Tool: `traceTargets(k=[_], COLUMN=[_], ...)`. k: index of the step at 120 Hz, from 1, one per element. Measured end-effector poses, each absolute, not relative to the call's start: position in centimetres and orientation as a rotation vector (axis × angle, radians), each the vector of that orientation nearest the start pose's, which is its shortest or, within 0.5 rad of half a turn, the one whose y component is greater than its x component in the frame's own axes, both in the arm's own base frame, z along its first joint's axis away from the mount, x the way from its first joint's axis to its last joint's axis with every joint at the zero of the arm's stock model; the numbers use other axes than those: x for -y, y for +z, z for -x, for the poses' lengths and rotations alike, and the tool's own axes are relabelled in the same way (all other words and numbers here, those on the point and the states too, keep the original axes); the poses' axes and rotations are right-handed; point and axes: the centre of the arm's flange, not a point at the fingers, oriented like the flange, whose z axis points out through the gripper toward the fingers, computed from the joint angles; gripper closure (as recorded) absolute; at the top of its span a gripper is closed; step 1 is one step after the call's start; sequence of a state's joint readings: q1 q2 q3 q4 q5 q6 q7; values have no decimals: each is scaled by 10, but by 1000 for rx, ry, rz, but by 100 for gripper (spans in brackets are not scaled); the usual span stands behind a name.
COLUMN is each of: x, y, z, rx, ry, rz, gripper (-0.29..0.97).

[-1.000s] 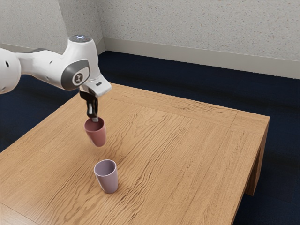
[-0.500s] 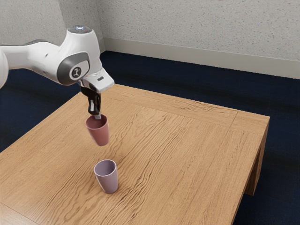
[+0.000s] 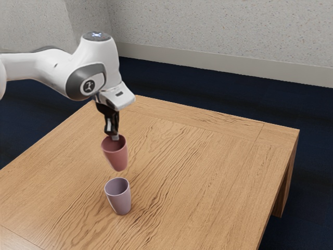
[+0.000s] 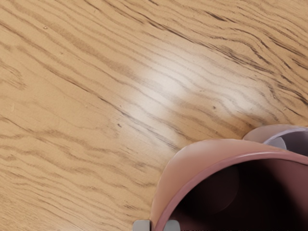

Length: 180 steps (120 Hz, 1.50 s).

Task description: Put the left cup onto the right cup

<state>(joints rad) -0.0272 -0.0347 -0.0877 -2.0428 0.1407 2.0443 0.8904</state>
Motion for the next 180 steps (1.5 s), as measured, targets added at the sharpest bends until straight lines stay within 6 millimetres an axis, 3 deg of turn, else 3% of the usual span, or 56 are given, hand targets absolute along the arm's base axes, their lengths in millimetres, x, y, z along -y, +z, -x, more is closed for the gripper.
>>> traceTargets(k=[87,180], x=[86,86], y=[459,449], z=[-519,-504], rx=[-1497,-1410], ry=[35,78], rz=[2614,2704], gripper=[79,79])
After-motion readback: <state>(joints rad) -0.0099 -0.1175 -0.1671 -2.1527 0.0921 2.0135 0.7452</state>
